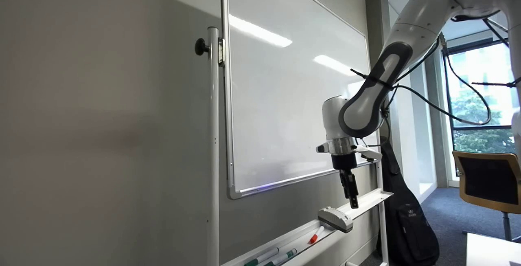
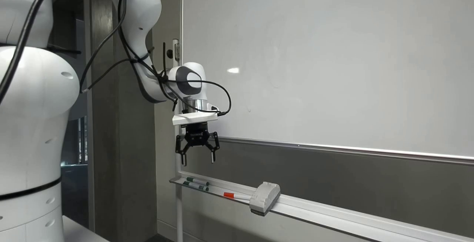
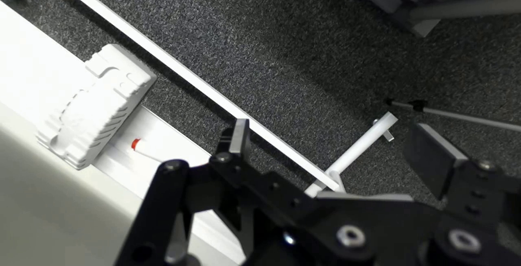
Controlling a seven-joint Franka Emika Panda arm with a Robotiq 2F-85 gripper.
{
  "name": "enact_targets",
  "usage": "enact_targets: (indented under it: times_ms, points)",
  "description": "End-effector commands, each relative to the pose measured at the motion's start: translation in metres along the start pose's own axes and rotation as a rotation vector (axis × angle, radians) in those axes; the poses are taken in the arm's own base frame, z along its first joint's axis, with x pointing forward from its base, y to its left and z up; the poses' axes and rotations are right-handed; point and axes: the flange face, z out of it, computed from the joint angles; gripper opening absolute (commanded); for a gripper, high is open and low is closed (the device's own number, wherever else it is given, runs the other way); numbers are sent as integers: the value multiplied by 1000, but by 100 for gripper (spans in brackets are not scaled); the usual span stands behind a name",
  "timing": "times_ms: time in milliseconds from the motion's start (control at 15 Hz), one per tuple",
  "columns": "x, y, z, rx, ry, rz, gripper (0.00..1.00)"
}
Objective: Move the marker to the right
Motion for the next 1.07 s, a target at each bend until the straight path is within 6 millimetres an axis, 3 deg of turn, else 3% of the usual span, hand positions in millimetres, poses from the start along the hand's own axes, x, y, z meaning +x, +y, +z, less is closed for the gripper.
enact_targets:
  times_ms: [0,600,1000]
  points:
    - [11,4,10,70,-7,111,100]
    - [36,29,27,199,2,604,100]
    - [21,53,34,307,59,895,100]
